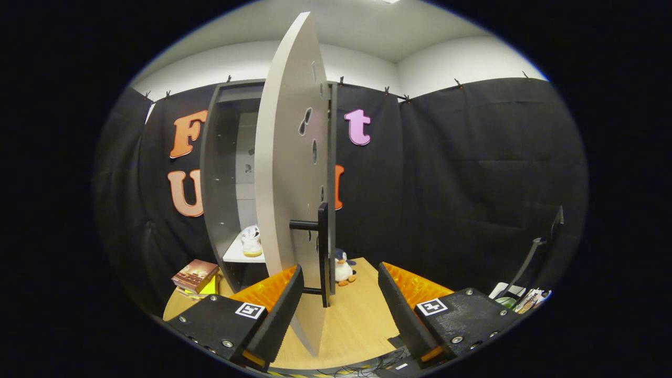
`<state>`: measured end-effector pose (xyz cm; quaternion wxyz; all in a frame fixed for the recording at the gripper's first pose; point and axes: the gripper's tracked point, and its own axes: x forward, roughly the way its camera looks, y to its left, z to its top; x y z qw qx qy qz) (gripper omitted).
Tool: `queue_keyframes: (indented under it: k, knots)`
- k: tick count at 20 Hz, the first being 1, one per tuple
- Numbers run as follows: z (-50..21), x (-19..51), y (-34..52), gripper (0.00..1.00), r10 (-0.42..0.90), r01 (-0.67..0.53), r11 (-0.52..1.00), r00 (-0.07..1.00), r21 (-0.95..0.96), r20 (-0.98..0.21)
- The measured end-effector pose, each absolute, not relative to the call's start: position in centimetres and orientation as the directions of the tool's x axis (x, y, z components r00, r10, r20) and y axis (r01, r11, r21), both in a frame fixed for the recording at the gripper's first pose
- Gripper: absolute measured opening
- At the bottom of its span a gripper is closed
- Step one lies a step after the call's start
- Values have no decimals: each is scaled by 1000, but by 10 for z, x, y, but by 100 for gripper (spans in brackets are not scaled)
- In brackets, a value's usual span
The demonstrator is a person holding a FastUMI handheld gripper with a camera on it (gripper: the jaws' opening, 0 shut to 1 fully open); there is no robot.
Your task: Open the shoe cabinet door, grab the shoes and put them into the shoe cabinet, then close the shoe cabinet door.
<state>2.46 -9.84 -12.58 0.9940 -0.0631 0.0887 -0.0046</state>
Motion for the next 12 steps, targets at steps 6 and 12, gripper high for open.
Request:
queue_keyframes:
  k: [6,12]
  knots:
    - [-136,69,23,90,125,-140,986,980,-90,-152]
    - [-149,126,110,92,211,-226,969,966,-96,-150]
